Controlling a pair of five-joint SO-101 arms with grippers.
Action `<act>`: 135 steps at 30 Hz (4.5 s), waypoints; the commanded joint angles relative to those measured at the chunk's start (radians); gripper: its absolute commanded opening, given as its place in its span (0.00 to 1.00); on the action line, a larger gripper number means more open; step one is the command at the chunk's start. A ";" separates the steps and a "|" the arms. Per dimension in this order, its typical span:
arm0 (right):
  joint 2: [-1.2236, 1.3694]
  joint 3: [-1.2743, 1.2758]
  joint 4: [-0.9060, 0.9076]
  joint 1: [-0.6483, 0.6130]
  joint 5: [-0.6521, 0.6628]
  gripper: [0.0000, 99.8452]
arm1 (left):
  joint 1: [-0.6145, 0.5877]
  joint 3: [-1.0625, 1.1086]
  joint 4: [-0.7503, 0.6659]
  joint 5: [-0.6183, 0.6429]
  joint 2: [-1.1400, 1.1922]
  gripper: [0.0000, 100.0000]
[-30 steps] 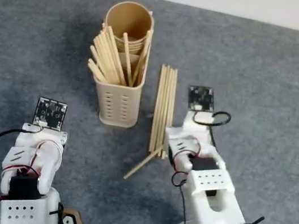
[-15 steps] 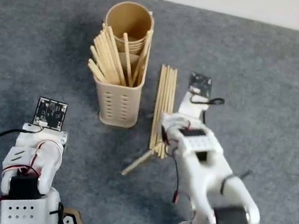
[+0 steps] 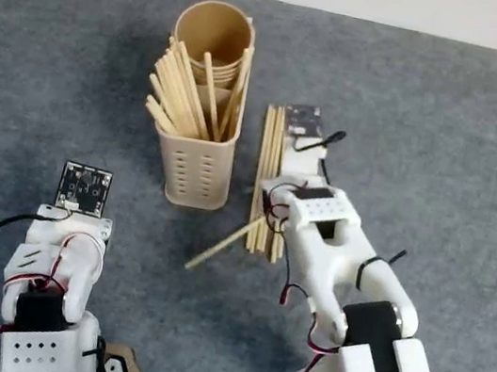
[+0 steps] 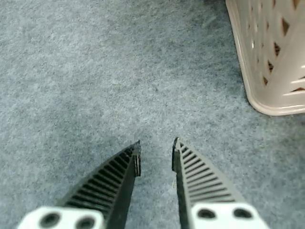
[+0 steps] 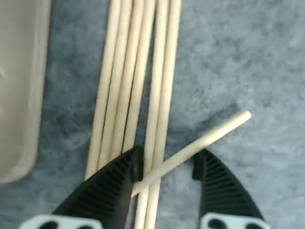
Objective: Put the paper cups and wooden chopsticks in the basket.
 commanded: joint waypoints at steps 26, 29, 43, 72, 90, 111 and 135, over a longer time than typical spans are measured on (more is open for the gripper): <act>-0.595 -0.315 0.007 0.036 0.120 0.00 | 0.012 -0.005 -0.018 -0.008 -0.007 0.13; -0.538 -0.443 -0.056 -0.007 0.120 0.00 | 0.012 -0.005 -0.018 -0.008 -0.007 0.13; -0.479 -0.570 -0.249 -0.294 0.121 0.00 | 0.012 -0.004 -0.018 -0.008 -0.007 0.13; -0.740 0.188 -0.611 -0.286 0.176 0.16 | 0.012 -0.004 -0.018 -0.008 -0.007 0.13; -0.733 -0.127 0.513 0.030 0.262 0.13 | 0.012 -0.004 -0.018 -0.008 -0.007 0.13; -0.084 0.044 0.140 0.031 0.339 0.31 | 0.012 -0.004 -0.018 -0.008 -0.007 0.13; -0.288 0.056 0.188 -0.036 0.334 0.26 | 0.012 -0.004 -0.018 -0.008 -0.007 0.13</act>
